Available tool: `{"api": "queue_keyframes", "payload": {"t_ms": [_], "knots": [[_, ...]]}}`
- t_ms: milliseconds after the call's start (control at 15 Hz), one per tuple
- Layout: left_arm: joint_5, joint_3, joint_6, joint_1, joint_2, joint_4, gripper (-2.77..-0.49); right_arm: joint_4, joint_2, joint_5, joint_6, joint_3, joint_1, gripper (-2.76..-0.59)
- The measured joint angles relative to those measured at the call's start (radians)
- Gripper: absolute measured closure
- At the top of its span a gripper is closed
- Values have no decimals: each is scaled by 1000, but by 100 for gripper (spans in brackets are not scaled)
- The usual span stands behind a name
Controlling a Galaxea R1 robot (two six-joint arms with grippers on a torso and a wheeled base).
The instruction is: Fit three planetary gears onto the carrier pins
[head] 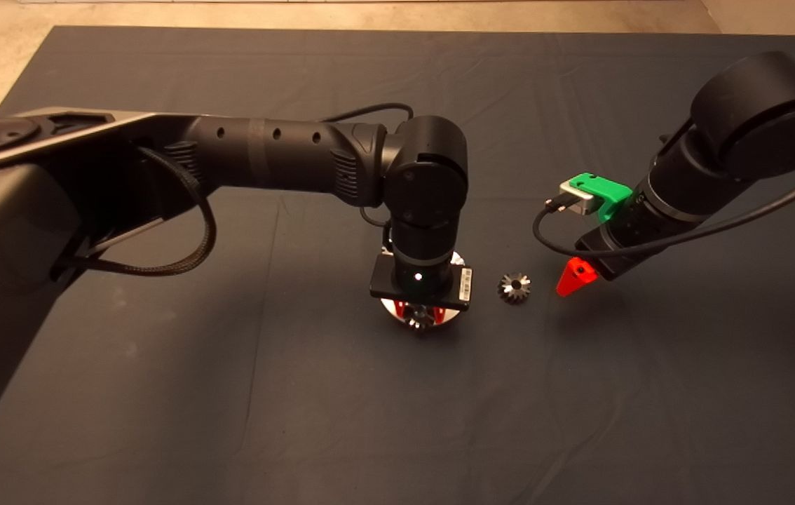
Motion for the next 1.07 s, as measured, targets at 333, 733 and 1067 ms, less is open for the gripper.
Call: {"api": "queue_keyframes", "payload": {"t_ms": [333,733,1067], "knots": [[-62,-6,16,0,0,4,-90,0,-3,0,0,0,0,-276],[-72,-18,22,0,0,10,-90,0,-16,0,0,0,0,-276],[-16,-18,23,0,0,11,-90,0,-23,-1,0,0,0,-276]]}}
